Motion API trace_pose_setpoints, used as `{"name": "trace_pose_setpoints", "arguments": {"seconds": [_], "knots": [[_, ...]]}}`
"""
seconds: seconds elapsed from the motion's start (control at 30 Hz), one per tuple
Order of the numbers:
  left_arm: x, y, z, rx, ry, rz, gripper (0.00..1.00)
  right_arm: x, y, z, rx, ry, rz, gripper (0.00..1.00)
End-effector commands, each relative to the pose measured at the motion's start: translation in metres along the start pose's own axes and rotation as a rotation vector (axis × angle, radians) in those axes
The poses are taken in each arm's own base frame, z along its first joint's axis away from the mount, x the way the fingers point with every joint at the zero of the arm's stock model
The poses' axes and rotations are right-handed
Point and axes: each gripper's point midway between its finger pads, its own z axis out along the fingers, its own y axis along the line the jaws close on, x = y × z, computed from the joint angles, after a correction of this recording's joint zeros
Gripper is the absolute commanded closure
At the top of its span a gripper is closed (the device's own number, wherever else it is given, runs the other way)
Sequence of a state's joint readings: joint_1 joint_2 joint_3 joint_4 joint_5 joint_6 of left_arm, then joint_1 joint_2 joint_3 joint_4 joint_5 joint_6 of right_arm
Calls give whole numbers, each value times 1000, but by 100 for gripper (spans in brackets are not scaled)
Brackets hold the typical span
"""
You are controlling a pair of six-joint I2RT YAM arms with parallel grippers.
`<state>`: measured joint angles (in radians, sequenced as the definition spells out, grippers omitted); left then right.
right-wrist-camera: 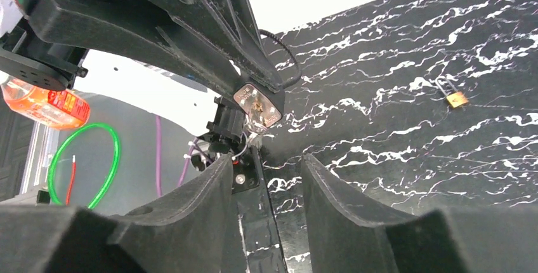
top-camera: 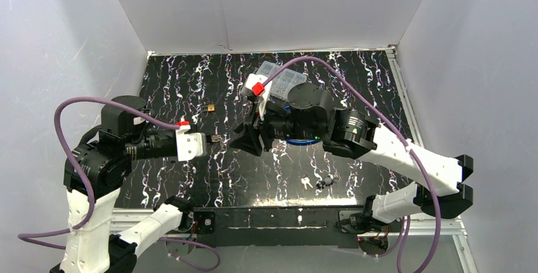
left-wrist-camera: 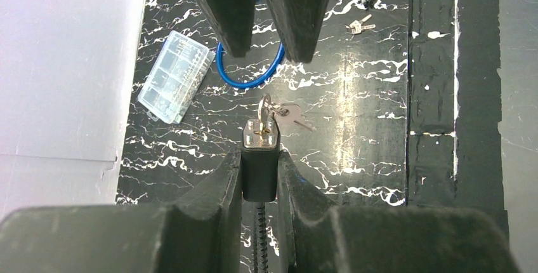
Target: Unlock with the key
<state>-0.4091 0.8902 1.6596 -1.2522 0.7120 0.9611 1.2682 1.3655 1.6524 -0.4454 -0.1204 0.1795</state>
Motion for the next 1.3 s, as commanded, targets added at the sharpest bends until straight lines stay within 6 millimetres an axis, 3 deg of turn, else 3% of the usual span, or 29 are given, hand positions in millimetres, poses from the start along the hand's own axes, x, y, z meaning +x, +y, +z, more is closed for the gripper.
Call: {"name": "trace_pose_setpoints", "arguments": {"seconds": [0.0, 0.17, 0.47, 0.77, 0.97, 1.07, 1.27], "knots": [[-7, 0, 3, 18, -35, 15, 100, -32, 0, -11, 20, -110, -57, 47], [-8, 0, 2, 20, -37, 11, 100, -39, 1, -1, 7, -117, -79, 45], [-7, -1, 2, 27, -33, 8, 100, -45, 5, 13, -22, -112, -95, 52], [-8, 1, 1, 17, -33, 23, 100, -29, 1, 18, -14, -49, -80, 72], [-8, 1, 1, 15, -31, 30, 100, -20, -3, 14, 7, -25, -82, 57], [-8, 2, 1, 16, -33, 30, 100, -21, -5, 12, 20, -30, -85, 55], [-10, 2, 0, 11, -36, 37, 100, -23, -4, 14, 16, -36, -76, 75]]}}
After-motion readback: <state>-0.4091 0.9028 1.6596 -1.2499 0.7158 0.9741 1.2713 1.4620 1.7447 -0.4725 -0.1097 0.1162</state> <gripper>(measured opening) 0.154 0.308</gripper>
